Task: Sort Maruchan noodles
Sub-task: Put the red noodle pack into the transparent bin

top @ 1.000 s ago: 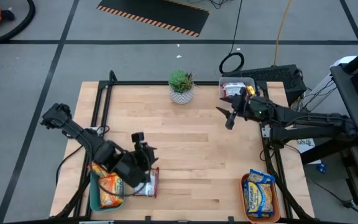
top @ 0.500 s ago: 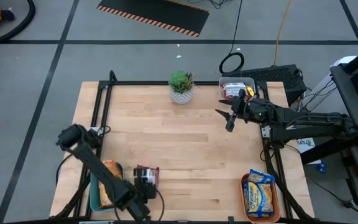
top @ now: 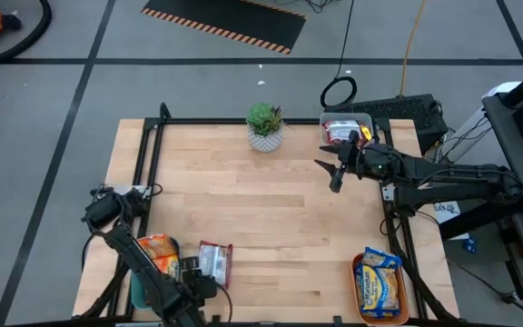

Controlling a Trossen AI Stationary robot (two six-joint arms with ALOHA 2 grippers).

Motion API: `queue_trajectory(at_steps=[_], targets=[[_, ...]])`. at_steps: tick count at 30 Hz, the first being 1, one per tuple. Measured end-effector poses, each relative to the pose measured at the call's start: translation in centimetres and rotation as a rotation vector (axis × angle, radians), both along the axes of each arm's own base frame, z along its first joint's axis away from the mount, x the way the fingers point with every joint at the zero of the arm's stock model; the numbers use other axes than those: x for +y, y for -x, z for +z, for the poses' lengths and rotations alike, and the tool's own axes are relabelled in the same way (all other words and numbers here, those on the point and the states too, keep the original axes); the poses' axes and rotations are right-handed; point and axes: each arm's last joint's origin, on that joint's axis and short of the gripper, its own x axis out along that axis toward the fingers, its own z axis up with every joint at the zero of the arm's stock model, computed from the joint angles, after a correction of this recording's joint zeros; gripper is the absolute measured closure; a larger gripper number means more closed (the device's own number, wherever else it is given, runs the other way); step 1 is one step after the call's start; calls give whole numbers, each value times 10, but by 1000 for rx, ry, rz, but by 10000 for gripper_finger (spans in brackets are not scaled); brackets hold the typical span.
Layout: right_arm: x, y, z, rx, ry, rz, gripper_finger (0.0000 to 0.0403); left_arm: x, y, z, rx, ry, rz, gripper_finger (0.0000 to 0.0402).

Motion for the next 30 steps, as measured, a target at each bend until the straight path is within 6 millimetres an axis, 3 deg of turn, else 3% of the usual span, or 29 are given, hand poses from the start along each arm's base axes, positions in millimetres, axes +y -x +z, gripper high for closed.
queue_trajectory(at_steps=[17,30], targets=[[1,1,-3,20,-29,2,206,-1,7,-2,41,27,173,225],[23,-2,-4,28,-29,129,206,4,4,-2,69,60,327,225]])
